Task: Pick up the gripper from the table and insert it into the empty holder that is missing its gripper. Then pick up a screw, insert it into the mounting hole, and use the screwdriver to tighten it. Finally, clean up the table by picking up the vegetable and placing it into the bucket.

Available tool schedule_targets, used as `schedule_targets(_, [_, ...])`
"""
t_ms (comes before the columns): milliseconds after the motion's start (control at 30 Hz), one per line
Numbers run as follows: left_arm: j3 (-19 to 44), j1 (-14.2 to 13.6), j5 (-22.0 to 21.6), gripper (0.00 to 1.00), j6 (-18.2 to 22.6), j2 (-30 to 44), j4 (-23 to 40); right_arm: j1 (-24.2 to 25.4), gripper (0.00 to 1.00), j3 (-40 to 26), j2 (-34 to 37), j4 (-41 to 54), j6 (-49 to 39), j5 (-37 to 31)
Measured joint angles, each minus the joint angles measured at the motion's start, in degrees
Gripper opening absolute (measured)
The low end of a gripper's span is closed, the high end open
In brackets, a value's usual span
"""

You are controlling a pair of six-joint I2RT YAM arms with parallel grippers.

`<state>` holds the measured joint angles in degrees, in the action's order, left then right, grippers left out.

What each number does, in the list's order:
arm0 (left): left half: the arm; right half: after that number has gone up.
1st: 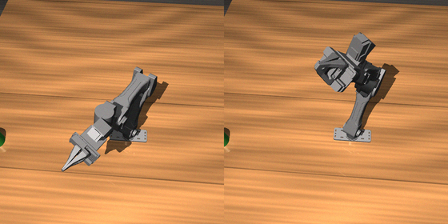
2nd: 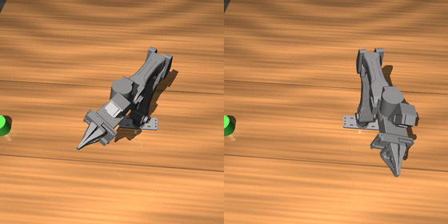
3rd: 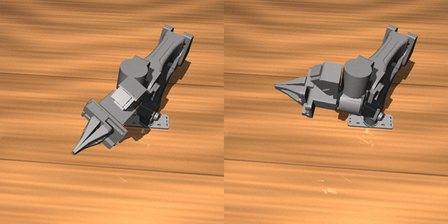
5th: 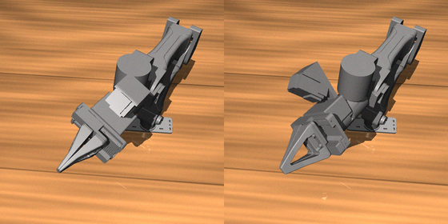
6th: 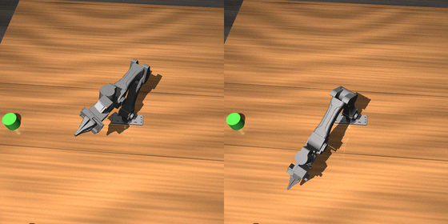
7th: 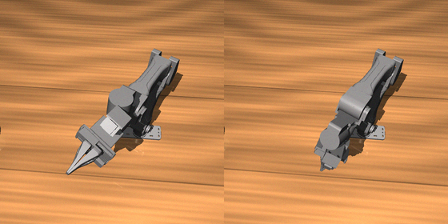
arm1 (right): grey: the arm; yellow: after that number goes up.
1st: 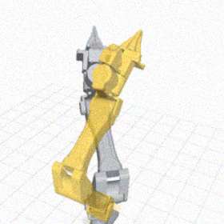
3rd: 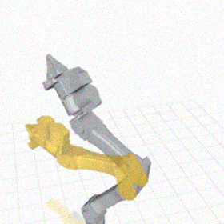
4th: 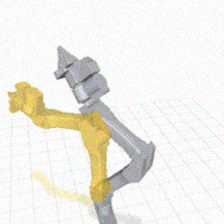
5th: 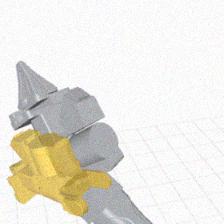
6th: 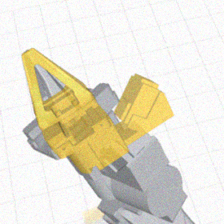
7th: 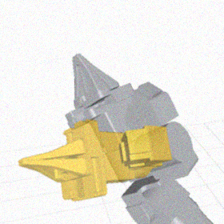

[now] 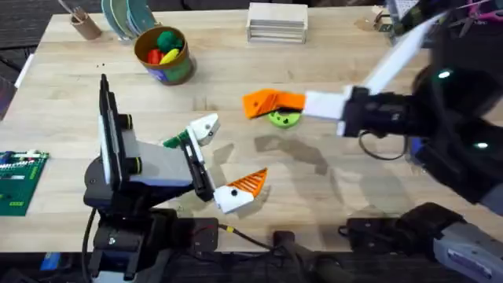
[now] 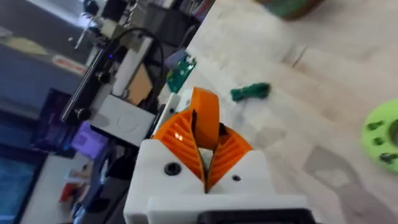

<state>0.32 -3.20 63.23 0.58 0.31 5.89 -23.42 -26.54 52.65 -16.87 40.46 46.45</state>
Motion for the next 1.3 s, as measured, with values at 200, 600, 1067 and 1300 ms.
schedule_targets(200, [0.0,0.0,0.02,0.993,0.0,0.0,0.0,-5.75,0.015,0.78,7.0,-7.21,6.59,-0.11])
schedule_targets(600, [0.0,0.02,-0.09,0.993,-0.12,-0.01,0.0,-6.43,0.015,0.85,18.4,-20.41,16.3,3.59])
schedule_targets(1067, [0.0,0.02,-0.95,0.993,-0.63,-0.01,-0.09,-6.41,0.014,0.85,19.86,-20.65,18.55,5.53])
schedule_targets(1300, [0.01,-0.04,-1.01,0.993,-0.61,0.01,-0.09,-7.32,0.014,0.85,21.45,-20.32,18.73,7.48])
